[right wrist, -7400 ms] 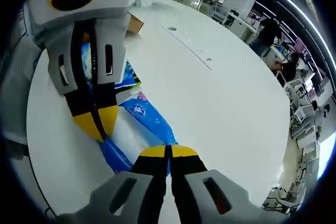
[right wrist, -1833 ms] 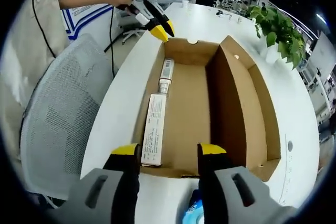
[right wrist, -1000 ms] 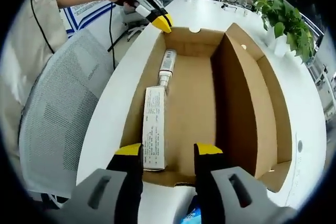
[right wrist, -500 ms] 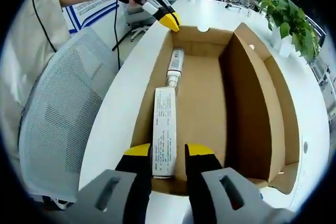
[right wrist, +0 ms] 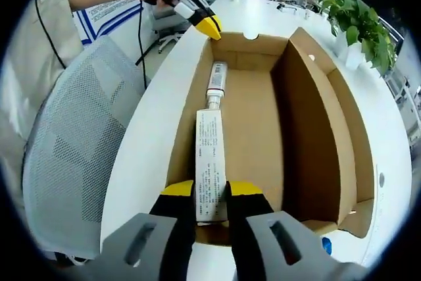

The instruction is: Operate the shoe box by opening the lid, removing the specified soft item, and placing it in the target area until the item is outside and the box remains undamaged.

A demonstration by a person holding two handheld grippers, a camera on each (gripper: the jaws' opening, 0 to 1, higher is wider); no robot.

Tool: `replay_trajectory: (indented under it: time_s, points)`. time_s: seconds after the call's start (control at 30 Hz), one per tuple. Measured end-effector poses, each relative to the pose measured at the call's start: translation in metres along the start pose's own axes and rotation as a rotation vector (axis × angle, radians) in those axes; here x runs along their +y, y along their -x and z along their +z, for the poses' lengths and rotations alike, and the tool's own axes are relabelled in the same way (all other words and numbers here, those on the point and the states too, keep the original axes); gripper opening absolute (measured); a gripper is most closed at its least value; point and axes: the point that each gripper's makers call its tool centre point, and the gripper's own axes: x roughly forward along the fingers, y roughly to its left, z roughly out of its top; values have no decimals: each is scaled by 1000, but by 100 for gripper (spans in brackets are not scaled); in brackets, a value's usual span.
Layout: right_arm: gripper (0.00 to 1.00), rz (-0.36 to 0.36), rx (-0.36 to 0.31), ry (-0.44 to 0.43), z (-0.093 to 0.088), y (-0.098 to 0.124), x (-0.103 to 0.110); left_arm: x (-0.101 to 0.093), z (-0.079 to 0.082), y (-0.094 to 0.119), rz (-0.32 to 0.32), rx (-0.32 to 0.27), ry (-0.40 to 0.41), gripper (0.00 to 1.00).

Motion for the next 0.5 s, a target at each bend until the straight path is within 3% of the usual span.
replay_trajectory:
  time_s: [0.5]
  points:
    - [14, -70, -65, -35, 18, 26, -8, 0, 1, -1, 6, 8, -10, 4]
